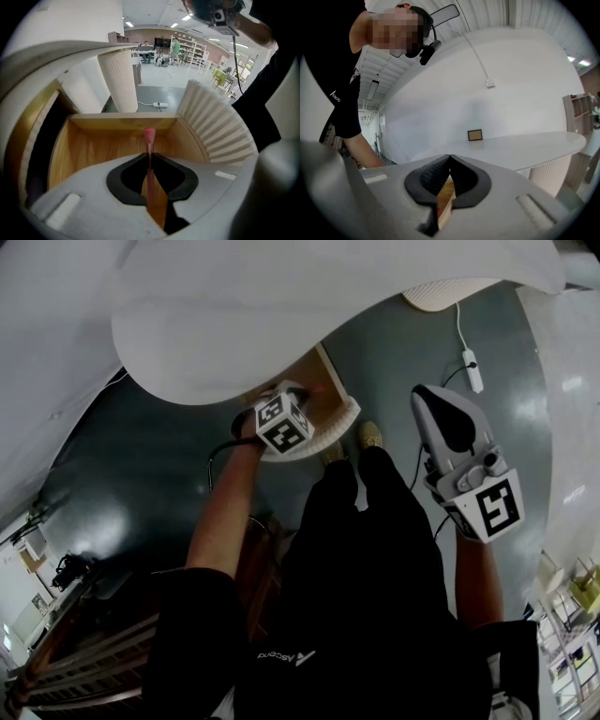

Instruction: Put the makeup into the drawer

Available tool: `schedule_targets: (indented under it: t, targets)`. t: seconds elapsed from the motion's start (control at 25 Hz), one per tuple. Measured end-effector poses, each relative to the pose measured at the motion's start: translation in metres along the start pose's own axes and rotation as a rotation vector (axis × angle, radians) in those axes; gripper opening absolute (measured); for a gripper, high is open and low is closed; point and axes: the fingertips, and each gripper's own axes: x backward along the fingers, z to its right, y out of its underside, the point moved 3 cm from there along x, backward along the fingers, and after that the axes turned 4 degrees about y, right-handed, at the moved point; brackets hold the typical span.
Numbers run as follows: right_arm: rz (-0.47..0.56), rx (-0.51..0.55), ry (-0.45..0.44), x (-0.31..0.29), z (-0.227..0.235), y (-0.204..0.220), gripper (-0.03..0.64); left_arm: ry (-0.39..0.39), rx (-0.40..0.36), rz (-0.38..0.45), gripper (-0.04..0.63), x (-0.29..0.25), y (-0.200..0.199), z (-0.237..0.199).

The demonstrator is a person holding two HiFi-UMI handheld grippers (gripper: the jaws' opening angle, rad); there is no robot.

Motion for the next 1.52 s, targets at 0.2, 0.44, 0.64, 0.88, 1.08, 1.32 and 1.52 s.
schedule_targets:
  t: [0.2,0.44,0.64,0.88,1.08,1.32,1.52]
  targets:
    - [-0.028,0.001,0.014,0.001,0.002,0.004,0.003,0.023,0.017,-0.063,0.052,-0.018,0.016,-0.009]
    - [-0.059,0.006,0.025,0.003,0.005,0.010,0.003,0.043,0.031,-0.118,0.052,-0.036,0.026,-0.013]
    - [-0.062,0.008,0.026,0.004,0.007,0.011,0.003,0.060,0.042,-0.132,0.054,-0.047,0.028,-0.010]
    - [-0.069,0.003,0.016,0.007,0.008,0.020,0.003,0.066,0.064,-0.134,0.082,-0.054,0.029,-0.007]
    - [-0.056,0.006,-0.003,0.003,0.007,0.022,0.003,0.047,0.067,-0.111,0.083,-0.043,0.024,-0.009]
    - [-0.033,0.010,-0.028,0.002,0.001,0.013,0.003,0.018,0.036,-0.041,0.081,-0.006,-0.001,0.001]
    - [0.005,0.015,-0.059,-0.002,-0.002,0.000,0.003,-0.047,0.035,0.071,0.071,0.043,-0.033,0.009]
